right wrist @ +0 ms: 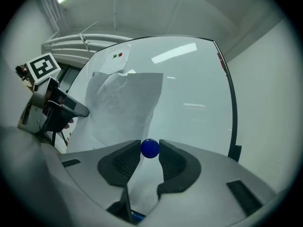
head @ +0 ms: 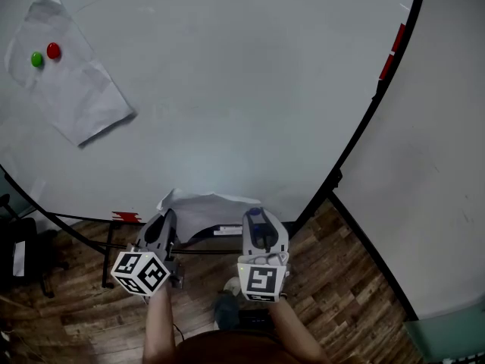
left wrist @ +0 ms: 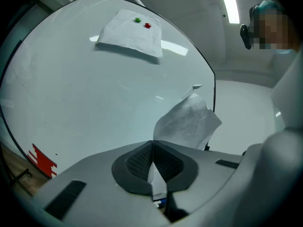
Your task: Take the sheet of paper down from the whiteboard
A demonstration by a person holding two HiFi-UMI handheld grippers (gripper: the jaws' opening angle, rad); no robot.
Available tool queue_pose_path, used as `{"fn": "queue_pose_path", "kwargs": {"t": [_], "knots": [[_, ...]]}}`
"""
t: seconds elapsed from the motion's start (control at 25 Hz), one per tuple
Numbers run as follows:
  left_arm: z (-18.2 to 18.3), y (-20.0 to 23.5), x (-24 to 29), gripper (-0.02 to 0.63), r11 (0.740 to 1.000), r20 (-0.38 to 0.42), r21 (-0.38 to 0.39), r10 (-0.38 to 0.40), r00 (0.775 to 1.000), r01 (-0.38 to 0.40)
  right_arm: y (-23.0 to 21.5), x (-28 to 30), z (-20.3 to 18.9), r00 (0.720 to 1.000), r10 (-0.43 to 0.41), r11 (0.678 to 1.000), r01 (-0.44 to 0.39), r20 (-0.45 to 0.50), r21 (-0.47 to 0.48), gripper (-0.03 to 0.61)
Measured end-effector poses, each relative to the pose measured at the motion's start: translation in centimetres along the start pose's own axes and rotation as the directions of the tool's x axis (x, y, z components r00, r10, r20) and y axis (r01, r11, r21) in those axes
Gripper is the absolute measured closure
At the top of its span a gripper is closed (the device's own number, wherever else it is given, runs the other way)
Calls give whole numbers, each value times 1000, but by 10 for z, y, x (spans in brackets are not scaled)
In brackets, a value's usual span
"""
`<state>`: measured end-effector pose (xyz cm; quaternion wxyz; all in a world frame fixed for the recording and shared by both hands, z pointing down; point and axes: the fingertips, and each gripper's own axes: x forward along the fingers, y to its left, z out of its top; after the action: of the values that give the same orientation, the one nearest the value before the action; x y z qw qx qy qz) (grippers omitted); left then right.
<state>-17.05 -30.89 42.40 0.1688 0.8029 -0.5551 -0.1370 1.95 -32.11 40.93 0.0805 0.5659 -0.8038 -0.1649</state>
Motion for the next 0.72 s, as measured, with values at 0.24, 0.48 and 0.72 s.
{"fn": "queue_pose_path", "kwargs": {"t": [0.24,0.48,0.72], "knots": [[9,10,-23,589,999,17,-9,38,999,-38,-5,-12,0,1000,-18,1000,18,-5,22,445],[13,15,-37,590,998,33,-19,58,998,-57,-10,-24,0,999,-39,998,40,-11,39,445],[12,15,-44,590,998,32,-22,54,998,-54,-11,-30,-2,998,-53,998,54,-23,40,445]]}}
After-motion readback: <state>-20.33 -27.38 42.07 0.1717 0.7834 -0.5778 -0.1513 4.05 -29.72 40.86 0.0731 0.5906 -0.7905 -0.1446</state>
